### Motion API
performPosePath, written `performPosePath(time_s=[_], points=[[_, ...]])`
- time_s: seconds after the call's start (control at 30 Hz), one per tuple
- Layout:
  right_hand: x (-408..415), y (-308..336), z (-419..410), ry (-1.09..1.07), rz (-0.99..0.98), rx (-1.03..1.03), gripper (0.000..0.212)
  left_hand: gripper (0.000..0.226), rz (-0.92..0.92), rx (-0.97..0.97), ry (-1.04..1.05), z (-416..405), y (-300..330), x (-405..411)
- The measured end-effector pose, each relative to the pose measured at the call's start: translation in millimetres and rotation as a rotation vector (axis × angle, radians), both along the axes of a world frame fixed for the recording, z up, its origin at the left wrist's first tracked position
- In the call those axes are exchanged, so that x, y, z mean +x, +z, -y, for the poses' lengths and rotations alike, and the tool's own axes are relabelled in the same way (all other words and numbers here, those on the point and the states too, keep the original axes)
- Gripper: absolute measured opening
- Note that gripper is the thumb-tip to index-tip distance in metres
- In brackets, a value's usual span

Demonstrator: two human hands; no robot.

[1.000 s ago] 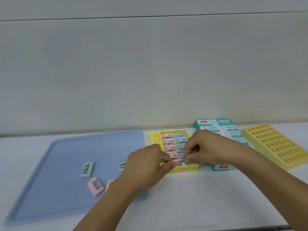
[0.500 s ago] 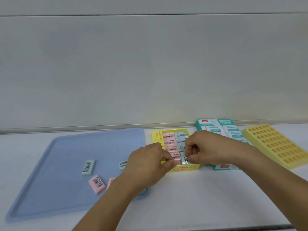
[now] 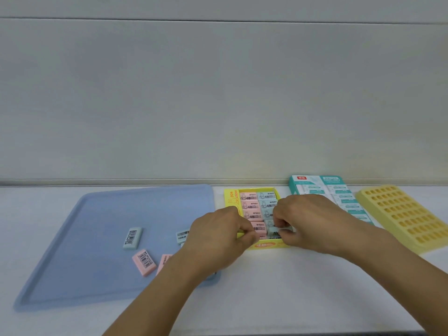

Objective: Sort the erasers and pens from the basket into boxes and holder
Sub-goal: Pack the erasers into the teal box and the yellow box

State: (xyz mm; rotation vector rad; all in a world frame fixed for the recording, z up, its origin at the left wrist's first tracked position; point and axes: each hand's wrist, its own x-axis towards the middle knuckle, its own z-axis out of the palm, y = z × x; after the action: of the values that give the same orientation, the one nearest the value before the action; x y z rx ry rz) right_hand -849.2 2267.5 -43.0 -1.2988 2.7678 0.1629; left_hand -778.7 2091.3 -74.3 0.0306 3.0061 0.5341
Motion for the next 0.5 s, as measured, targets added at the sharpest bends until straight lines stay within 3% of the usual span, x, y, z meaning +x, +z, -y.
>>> performPosePath(time_s=[0.23,0.4,0.47,0.5], points=[[-7.0,-0.4,-7.0,-0.056,0.176,-0.047,0.014,0.028,-0.023,-0.007,0.017,-0.5,-2.1,0.5],[-11.5,-1.9,2.3,-0.075,0.177,-0.025,0.008,0.029,-0.021,-0.02,-0.008,-0.9,0.7,1.0],[-13.1,0.6,3.1,-0.085,0.178,-0.043,0.009,0.036,-0.01,0.173,0.035,0.5,0.9,2.7],[-13.3,2.2,2.1,-0.096,0.188,-0.102,0.009,0.045,0.012,0.418,0.104,1.4,2.9,4.7]])
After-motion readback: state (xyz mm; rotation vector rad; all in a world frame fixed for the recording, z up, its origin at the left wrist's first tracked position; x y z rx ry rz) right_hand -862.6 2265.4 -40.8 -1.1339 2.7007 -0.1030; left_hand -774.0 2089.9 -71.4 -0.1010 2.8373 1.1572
